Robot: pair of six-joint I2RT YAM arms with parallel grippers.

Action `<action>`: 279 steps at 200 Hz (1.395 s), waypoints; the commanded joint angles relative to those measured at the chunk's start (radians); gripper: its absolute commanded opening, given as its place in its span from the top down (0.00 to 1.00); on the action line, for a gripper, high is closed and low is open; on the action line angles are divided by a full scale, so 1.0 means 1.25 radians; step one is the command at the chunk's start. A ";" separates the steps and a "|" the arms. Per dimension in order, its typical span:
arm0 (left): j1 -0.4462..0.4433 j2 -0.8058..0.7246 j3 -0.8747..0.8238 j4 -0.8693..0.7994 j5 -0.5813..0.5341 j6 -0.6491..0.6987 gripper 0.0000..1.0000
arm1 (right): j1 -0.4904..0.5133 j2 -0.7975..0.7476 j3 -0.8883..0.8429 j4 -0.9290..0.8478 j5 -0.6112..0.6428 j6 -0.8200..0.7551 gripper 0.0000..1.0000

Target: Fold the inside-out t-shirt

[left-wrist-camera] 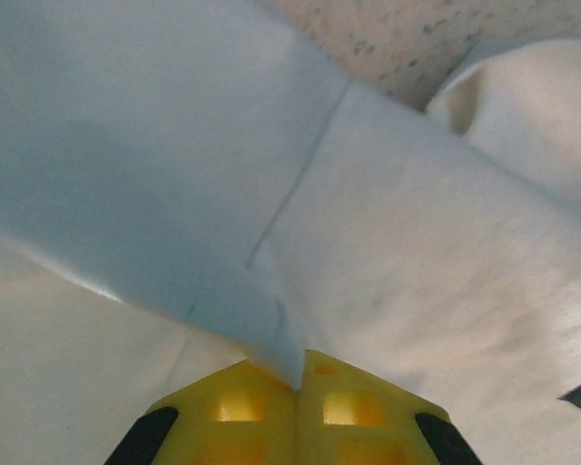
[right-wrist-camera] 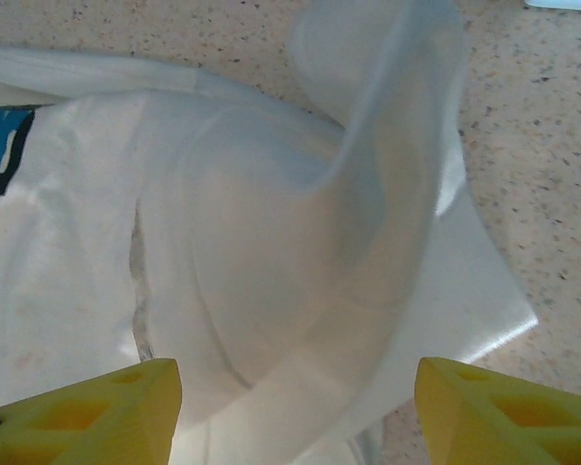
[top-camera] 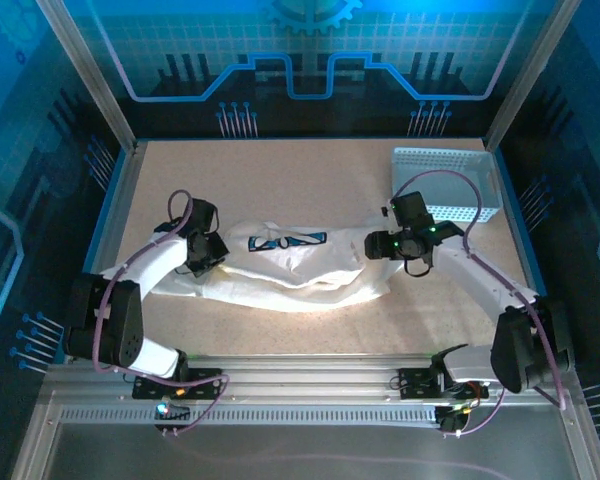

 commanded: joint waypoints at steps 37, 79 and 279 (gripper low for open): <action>0.002 -0.054 0.033 -0.018 -0.026 0.014 1.00 | 0.011 0.137 0.091 0.034 -0.031 0.028 0.55; 0.041 -0.161 0.042 -0.061 -0.017 0.020 1.00 | 0.011 0.110 0.124 -0.003 -0.016 0.026 0.91; 0.116 0.214 0.342 -0.134 0.024 0.076 0.55 | -0.051 0.320 0.325 -0.058 0.012 -0.005 0.77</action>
